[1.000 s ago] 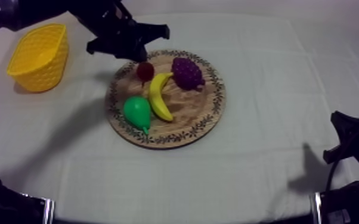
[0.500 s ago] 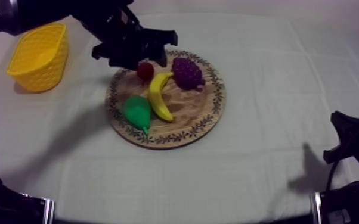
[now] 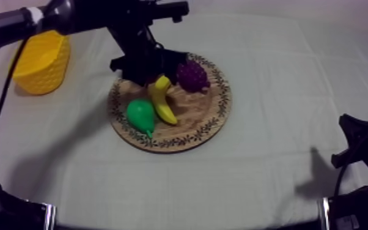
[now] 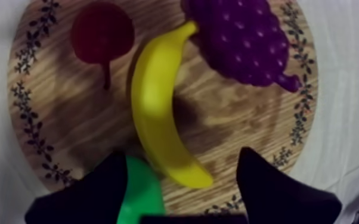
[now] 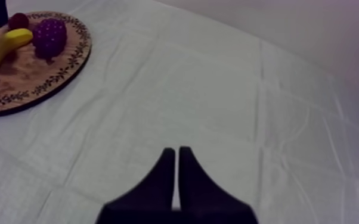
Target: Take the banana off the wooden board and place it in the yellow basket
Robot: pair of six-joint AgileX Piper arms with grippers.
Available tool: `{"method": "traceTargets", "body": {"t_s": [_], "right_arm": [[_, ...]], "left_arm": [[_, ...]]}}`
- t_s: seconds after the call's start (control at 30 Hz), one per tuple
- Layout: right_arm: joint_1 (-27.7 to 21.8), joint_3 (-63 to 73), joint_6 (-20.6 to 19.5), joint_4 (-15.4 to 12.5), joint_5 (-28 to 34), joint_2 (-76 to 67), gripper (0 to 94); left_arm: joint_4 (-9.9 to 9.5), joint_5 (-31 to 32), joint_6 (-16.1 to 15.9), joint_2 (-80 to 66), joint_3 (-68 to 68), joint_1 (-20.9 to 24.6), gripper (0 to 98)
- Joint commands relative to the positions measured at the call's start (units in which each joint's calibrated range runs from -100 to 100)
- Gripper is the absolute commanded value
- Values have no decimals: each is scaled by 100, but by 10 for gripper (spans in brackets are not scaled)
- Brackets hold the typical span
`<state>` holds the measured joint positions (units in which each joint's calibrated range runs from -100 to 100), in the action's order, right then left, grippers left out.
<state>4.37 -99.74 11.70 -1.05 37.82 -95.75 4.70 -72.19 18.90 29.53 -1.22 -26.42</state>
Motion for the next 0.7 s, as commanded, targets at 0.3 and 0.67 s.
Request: {"method": "traceTargets", "body": {"t_s": [0.3,0.67], "right_arm": [[-1,-4,0,0,8,-1,4],[-1,-4,0,0,8,-1,4]], "left_arm": [[155,-554,-113,1172,-858,123,659],[230,-925,-168,1706,-1208,145,534]]}}
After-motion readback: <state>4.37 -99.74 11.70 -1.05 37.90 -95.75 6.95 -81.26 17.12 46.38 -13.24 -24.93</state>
